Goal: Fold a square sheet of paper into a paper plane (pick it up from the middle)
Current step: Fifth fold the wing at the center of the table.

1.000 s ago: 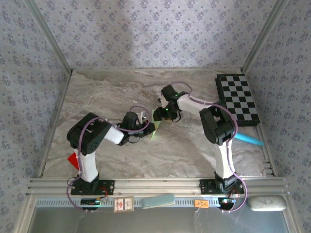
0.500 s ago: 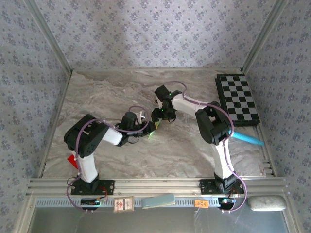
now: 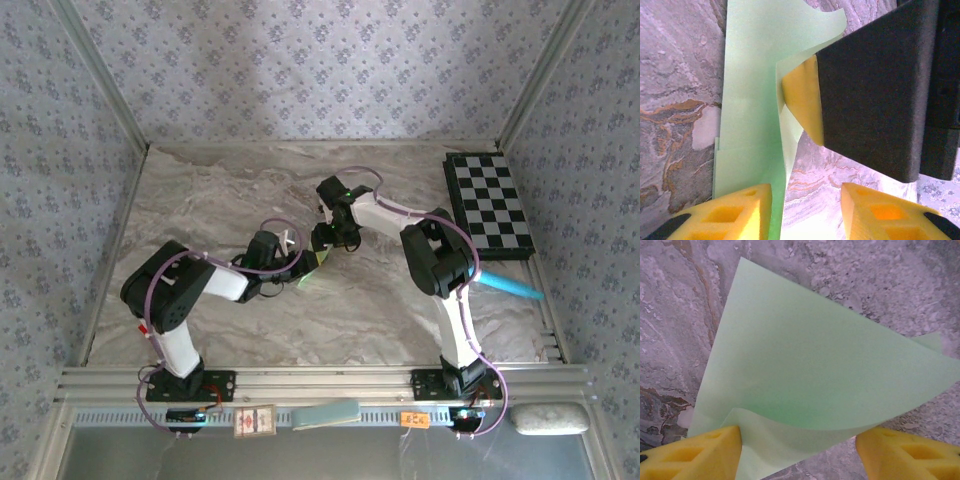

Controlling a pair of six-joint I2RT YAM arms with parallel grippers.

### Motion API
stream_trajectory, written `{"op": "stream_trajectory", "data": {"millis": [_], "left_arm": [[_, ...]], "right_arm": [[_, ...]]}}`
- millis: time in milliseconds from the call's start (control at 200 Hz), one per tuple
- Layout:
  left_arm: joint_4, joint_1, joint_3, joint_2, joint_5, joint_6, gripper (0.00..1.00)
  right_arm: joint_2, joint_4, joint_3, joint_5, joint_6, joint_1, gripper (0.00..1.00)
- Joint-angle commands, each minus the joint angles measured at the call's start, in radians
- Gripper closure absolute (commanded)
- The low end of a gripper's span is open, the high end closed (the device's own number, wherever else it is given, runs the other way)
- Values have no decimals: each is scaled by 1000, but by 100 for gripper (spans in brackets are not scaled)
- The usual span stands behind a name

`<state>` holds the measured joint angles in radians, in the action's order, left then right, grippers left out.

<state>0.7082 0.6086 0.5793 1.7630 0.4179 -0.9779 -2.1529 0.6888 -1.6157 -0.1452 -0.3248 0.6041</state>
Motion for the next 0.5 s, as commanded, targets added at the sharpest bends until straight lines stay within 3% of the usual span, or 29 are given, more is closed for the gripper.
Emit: {"op": "stream_trajectory", "data": {"millis": [0, 250, 495], "left_arm": [[-18, -4, -13, -35, -32, 1, 60], [-135, -8, 12, -99, -90, 23, 60], [-418, 7, 73, -184, -122, 133, 65]], "right_arm": [[-74, 57, 23, 42, -4, -3, 33], [-70, 57, 25, 30, 4, -4, 33], [-71, 65, 17, 26, 2, -4, 33]]}}
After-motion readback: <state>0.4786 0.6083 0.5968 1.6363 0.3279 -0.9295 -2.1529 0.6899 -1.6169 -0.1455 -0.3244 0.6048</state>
